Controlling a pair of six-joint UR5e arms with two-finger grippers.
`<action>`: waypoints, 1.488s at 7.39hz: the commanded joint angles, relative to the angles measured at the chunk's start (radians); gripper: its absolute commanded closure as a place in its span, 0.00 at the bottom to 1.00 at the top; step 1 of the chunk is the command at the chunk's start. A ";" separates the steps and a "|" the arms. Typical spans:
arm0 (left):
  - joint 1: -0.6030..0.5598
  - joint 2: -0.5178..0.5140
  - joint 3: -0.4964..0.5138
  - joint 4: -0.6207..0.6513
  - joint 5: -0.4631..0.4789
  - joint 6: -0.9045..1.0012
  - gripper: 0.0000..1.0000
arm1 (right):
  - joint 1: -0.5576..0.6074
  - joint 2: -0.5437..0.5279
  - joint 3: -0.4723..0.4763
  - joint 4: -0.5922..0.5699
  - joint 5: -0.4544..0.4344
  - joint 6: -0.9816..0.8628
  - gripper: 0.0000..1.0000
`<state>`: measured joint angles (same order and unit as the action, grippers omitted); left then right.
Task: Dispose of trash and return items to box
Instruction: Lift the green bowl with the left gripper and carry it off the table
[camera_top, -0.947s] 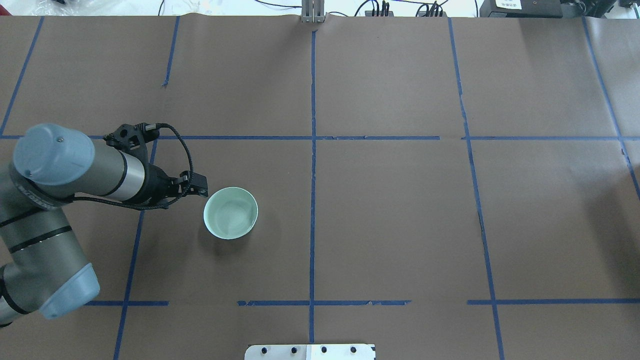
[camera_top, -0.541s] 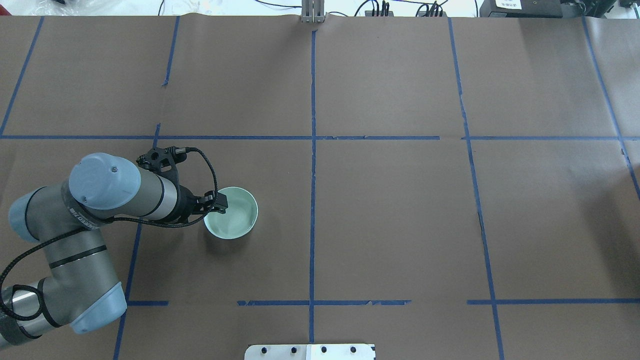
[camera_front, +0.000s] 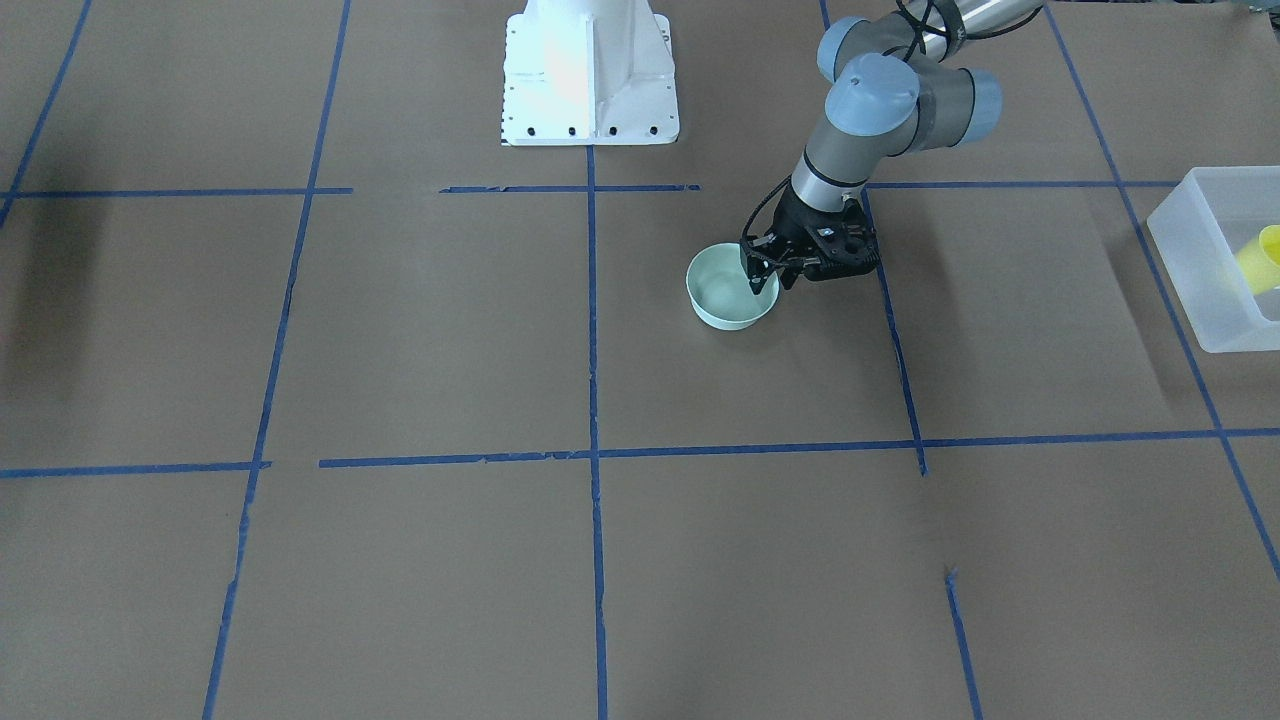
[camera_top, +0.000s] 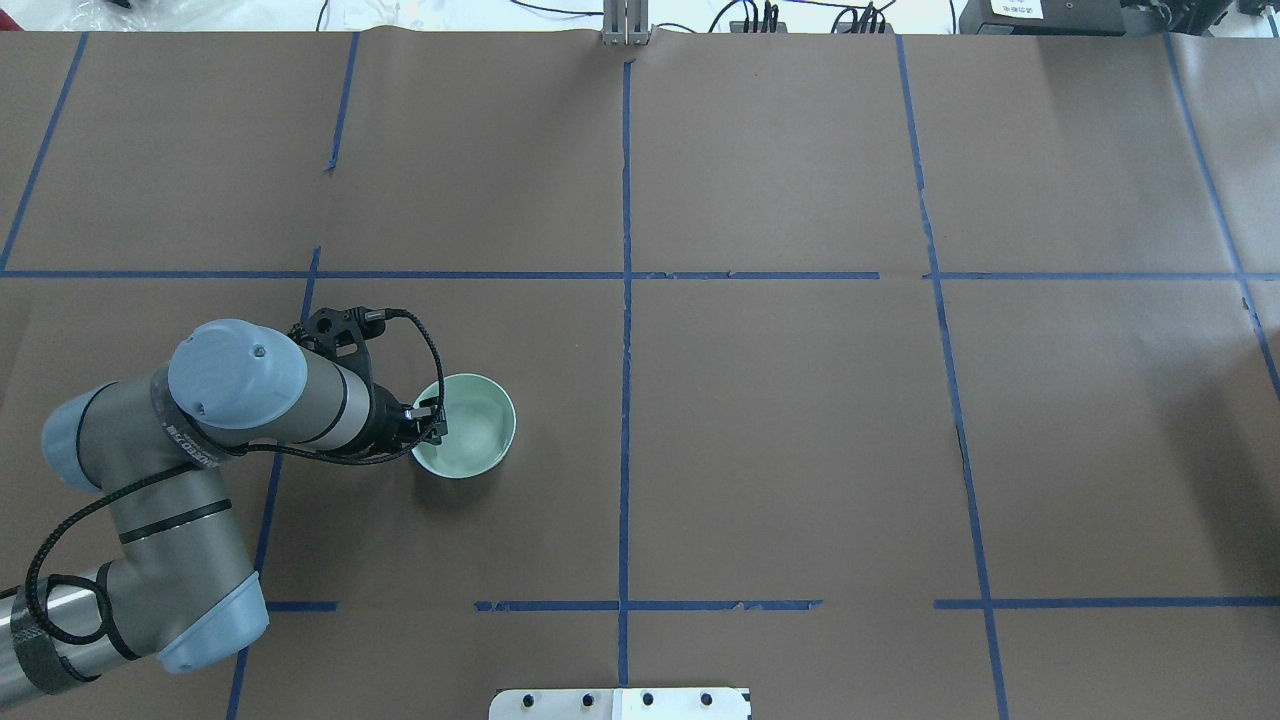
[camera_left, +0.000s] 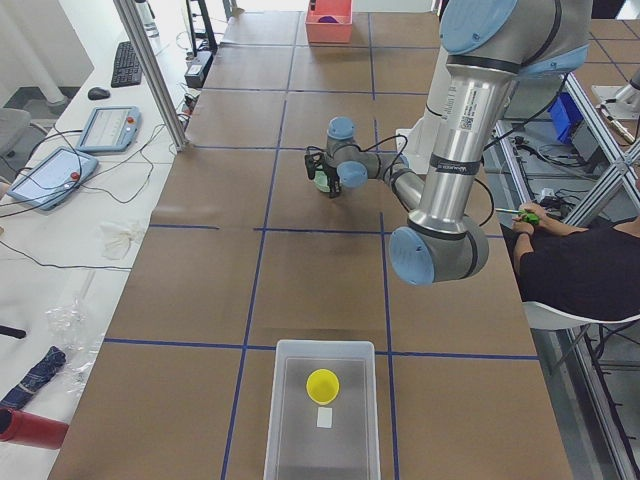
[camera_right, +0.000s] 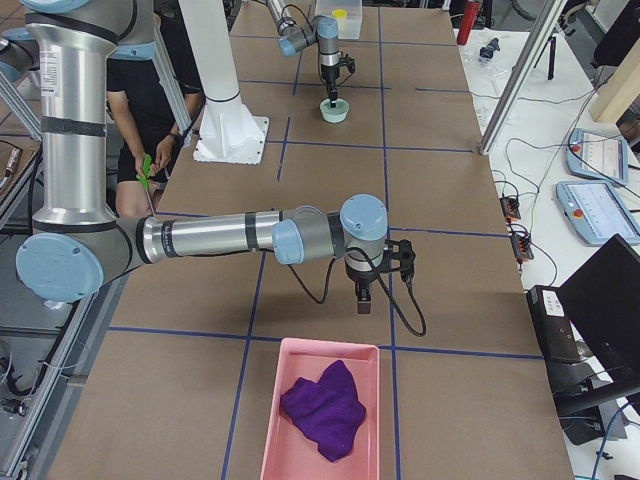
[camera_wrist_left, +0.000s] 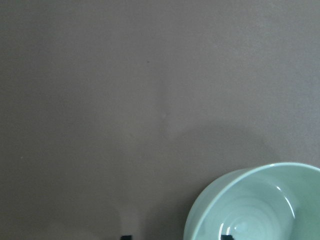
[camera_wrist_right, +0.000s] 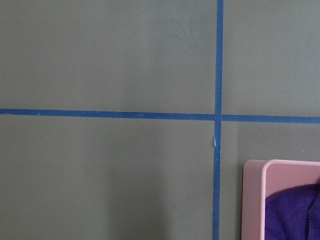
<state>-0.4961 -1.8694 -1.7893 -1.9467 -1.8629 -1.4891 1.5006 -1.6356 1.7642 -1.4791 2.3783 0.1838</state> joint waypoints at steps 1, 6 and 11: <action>0.004 -0.039 -0.004 0.061 -0.001 0.000 1.00 | 0.000 0.003 0.001 0.000 -0.001 -0.001 0.00; -0.108 -0.027 -0.169 0.198 -0.013 0.018 1.00 | 0.001 0.000 -0.005 -0.001 -0.001 -0.004 0.00; -0.341 0.012 -0.176 0.264 -0.104 0.335 1.00 | 0.027 0.002 -0.089 -0.001 -0.002 -0.145 0.00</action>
<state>-0.7763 -1.8741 -1.9646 -1.7072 -1.9607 -1.2535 1.5112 -1.6336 1.6907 -1.4791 2.3767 0.1135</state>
